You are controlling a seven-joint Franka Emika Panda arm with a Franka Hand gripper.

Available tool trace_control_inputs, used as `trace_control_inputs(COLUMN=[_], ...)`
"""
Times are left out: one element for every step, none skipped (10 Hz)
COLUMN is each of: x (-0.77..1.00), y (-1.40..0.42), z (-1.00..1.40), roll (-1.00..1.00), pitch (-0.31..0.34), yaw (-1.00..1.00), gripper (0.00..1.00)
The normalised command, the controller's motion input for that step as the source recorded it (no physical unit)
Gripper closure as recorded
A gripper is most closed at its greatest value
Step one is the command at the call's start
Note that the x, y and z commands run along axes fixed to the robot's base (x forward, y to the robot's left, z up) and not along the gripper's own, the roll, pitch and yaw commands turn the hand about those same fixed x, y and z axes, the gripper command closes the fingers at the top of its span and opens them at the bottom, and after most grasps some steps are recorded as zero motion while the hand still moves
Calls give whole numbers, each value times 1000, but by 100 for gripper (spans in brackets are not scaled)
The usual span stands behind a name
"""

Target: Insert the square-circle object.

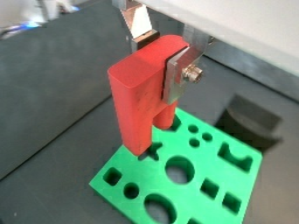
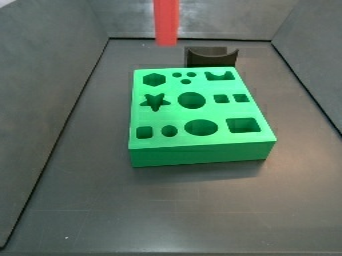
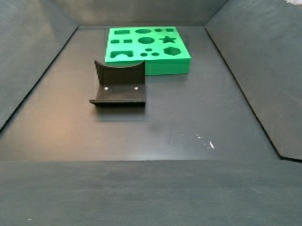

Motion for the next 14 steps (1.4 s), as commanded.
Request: trace_control_inputs(x=[-34, -11, 0, 0, 0, 0, 0, 0, 0, 83, 49, 9, 0, 0], y=[-223, -183, -209, -214, -211, -183, -169, -160, -140, -111, -86, -54, -37, -17], z=[-334, -331, -377, -403, -406, -346, -326, -331, -303, -226, -231, -246, -260, -280], roll=[-47, -39, 0, 0, 0, 0, 0, 0, 0, 0, 11, 26, 33, 46], pitch=[-217, -167, -86, -36, -30, 0, 36, 37, 47, 53, 64, 77, 86, 100], yaw=[-897, -931, -929, -917, -917, -931, -946, -951, -954, -829, -834, -849, -854, -849], gripper=[100, 100, 100, 100, 100, 100, 100, 100, 100, 100, 100, 100, 100, 100])
